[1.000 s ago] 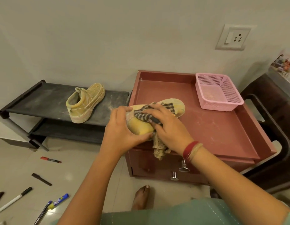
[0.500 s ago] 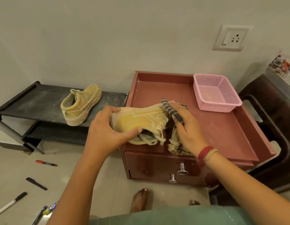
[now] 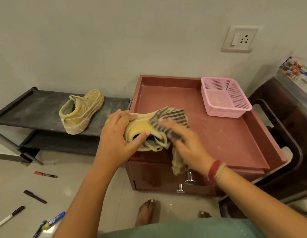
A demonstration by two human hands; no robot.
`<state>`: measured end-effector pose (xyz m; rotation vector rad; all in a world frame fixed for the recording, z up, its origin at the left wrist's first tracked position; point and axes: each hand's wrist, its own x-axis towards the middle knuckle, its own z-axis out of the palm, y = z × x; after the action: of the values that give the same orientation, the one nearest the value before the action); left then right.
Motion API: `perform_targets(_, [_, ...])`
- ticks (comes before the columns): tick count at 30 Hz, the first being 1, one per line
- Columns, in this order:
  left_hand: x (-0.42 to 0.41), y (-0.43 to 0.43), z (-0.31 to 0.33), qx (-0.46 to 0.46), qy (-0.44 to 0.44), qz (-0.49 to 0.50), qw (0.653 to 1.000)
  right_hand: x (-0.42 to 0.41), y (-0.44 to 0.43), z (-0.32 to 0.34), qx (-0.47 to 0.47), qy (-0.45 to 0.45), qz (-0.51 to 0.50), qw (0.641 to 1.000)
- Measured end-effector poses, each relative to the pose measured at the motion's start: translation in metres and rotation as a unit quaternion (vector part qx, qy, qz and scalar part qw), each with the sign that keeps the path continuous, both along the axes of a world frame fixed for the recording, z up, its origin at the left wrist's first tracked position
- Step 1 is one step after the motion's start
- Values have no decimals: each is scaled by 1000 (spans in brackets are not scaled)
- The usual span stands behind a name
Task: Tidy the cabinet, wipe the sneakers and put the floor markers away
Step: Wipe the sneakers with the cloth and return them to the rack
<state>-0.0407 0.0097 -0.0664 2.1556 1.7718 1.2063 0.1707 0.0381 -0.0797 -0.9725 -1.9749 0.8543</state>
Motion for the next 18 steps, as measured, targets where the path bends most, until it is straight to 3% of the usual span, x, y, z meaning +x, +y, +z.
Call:
perform_targets(3, [-1, -1, -4, -3, 42, -25, 999, 6, -9, -1, 36, -49, 61, 996])
perform_targets(6, [1, -1, -8, -8, 85, -21, 996, 18, 13, -2, 69, -106, -12, 992])
perform_targets(9, [1, 1, -5, 1, 99, -18, 995, 5, 1, -1, 46, -80, 14, 996])
perform_targets(11, [-2, 1, -5, 6, 101, -29, 994, 8, -6, -6, 69, -111, 56, 990])
perform_targets(15, [-4, 2, -6, 11, 95, -28, 995, 26, 23, -7, 68, -148, -52, 985])
perform_targets(18, [-5, 3, -5, 9, 87, -30, 996, 8, 2, -6, 53, -124, 18, 991])
